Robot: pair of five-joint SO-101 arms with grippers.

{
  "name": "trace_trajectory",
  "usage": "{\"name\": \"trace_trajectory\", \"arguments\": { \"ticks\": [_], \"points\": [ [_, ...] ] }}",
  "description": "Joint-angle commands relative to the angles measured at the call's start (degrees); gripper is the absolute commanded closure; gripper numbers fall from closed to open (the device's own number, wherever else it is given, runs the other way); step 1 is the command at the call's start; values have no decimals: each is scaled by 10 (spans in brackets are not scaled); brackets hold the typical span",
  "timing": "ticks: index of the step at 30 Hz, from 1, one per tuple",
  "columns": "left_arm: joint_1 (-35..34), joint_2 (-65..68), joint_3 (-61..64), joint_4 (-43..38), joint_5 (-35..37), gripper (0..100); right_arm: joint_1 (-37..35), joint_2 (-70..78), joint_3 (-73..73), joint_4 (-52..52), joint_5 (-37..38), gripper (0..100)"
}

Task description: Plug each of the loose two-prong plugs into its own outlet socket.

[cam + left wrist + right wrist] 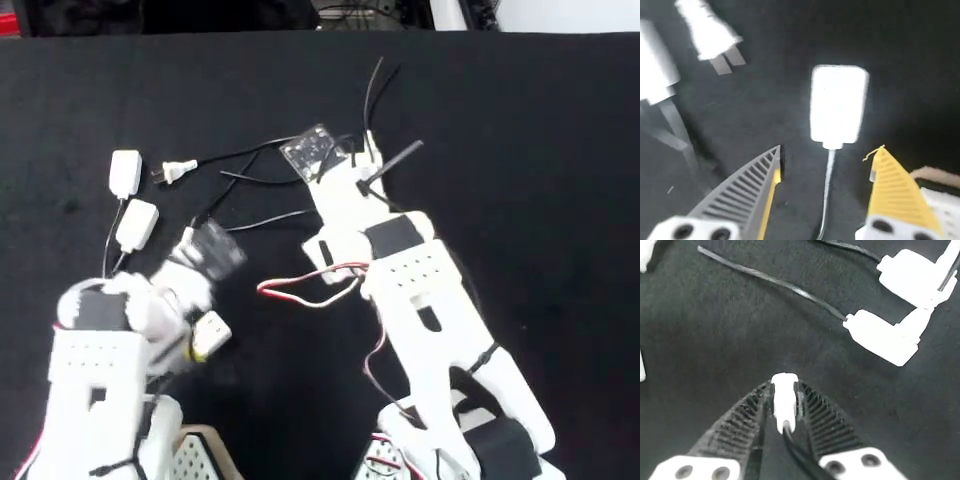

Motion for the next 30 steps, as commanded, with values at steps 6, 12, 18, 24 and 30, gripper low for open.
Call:
{"name": "trace_trajectory", "arguments": {
  "ticks": [6,12,18,24,30],
  "points": [
    [18,-25,55,-146,22,669,12,-1,-43,4,8,986],
    [37,156,3,-198,34,668,14,-1,-43,4,7,986],
    [40,333,-85,-200,15,669,31,-4,-42,2,9,986],
    [42,418,-120,-229,14,736,29,-4,-40,2,11,986],
    [44,437,-119,-211,14,815,30,-4,-40,1,11,986]
  ]
}}
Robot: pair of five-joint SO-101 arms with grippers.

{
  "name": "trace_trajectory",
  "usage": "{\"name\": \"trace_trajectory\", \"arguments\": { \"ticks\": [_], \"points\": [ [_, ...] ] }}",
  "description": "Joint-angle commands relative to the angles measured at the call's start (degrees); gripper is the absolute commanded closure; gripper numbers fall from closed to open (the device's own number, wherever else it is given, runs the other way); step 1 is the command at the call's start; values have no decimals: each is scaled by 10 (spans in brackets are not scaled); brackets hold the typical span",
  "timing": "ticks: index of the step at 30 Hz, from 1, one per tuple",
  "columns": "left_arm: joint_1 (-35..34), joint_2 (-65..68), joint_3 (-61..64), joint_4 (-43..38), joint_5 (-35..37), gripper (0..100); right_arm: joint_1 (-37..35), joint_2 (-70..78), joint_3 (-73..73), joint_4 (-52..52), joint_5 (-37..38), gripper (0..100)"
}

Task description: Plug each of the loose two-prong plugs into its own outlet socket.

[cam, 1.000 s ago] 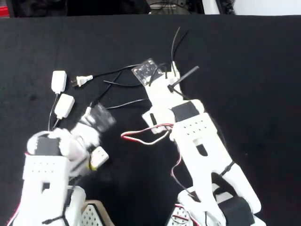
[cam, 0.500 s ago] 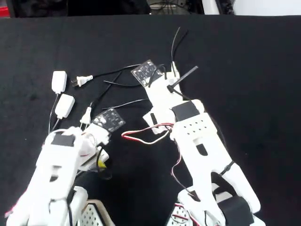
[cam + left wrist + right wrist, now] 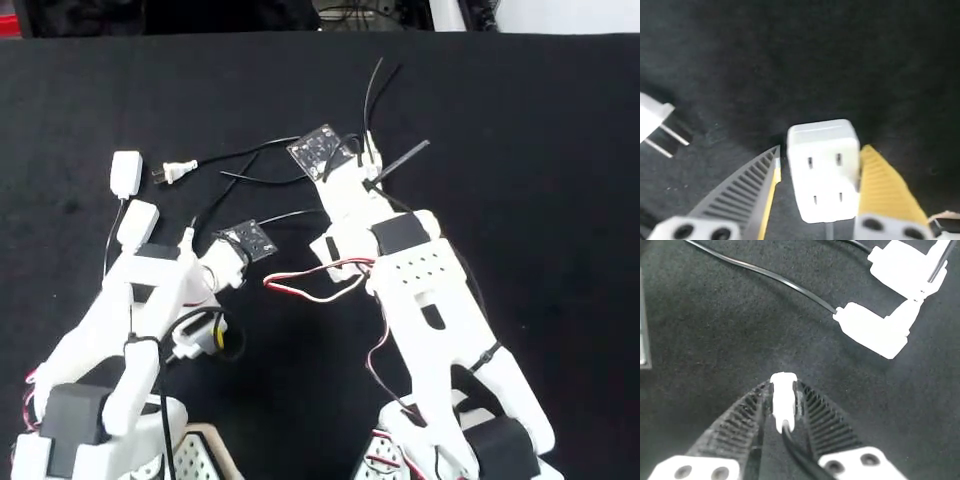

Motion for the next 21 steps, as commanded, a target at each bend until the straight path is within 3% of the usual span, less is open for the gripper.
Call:
{"name": "trace_trajectory", "arguments": {
  "ticks": [1,6,11,21],
  "points": [
    [3,4,-22,14,-5,823,9,-4,-40,-2,3,986],
    [7,4,-43,24,1,870,9,-5,-40,-2,1,986],
    [13,4,-107,24,78,963,11,-6,-43,0,2,986],
    [112,71,-222,1,179,939,79,-6,-65,3,0,986]
  ]
}}
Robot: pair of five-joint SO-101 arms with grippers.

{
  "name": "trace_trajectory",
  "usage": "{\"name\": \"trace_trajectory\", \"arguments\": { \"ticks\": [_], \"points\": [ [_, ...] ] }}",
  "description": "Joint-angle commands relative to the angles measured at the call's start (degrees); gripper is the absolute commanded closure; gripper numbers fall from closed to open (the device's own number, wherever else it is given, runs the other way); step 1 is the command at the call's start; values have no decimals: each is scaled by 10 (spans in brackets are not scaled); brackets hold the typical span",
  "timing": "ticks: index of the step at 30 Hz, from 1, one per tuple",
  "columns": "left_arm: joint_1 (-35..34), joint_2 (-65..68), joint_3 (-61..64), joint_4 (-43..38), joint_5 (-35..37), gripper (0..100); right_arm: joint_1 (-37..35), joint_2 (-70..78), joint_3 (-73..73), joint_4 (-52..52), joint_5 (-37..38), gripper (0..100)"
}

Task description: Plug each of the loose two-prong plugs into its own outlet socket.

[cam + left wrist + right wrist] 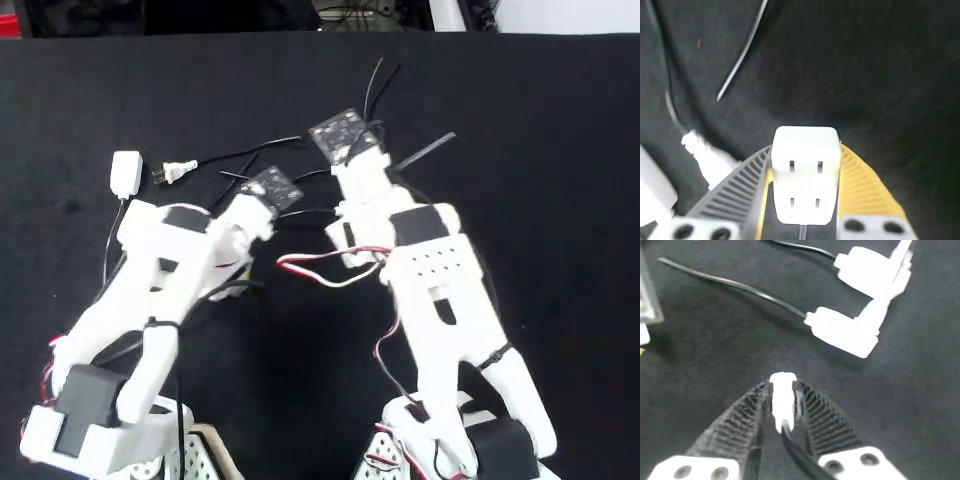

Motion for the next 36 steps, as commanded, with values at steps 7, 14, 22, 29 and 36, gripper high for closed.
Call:
{"name": "trace_trajectory", "arguments": {
  "ticks": [7,14,22,29,36],
  "points": [
    [12,99,-69,-5,60,778,81,-6,-70,23,0,986],
    [13,99,-72,16,60,688,115,-6,-80,21,0,986],
    [-7,99,-127,94,110,645,113,-6,-78,22,-1,986],
    [-85,99,-216,222,72,591,54,-6,-44,2,-4,986],
    [-230,100,-192,222,60,691,-86,-6,58,-120,-4,987]
  ]
}}
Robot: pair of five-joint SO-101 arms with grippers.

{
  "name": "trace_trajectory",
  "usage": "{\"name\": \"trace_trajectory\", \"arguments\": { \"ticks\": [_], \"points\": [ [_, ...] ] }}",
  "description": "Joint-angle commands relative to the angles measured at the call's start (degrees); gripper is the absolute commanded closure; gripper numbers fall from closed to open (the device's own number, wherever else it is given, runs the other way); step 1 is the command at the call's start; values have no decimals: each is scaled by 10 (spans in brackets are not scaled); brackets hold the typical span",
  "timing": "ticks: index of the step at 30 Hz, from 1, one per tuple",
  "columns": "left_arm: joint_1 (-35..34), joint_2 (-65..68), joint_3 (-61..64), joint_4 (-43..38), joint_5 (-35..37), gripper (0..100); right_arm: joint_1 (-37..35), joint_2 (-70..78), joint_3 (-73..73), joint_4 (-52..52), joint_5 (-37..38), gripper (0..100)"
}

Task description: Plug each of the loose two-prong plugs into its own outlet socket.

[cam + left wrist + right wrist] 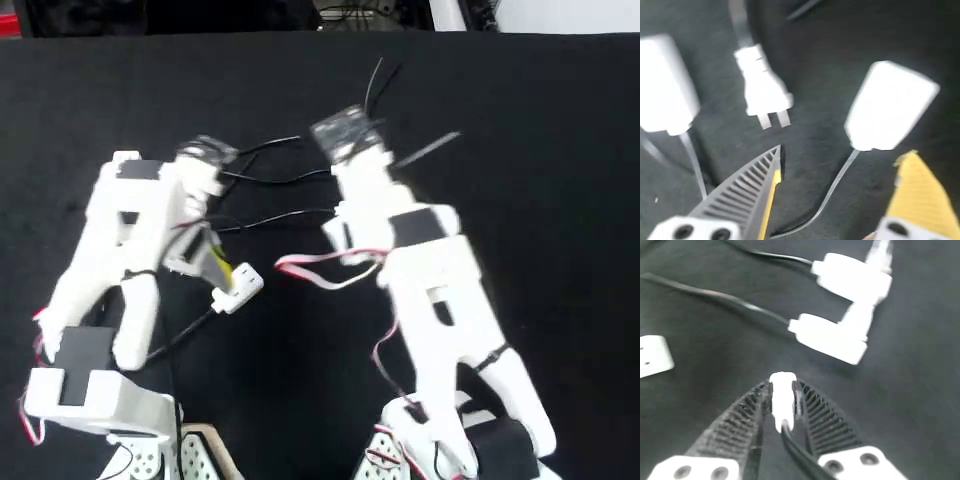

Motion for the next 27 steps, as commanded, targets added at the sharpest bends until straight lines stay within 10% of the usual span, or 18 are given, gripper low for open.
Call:
{"name": "trace_trajectory", "arguments": {
  "ticks": [1,13,27],
  "points": [
    [-80,-7,10,-11,-30,704,-71,-6,36,-72,-2,987],
    [-179,-151,263,-171,-98,750,-241,0,67,-118,9,987],
    [-180,-373,502,-348,-49,751,-250,72,43,-141,-18,987]
  ]
}}
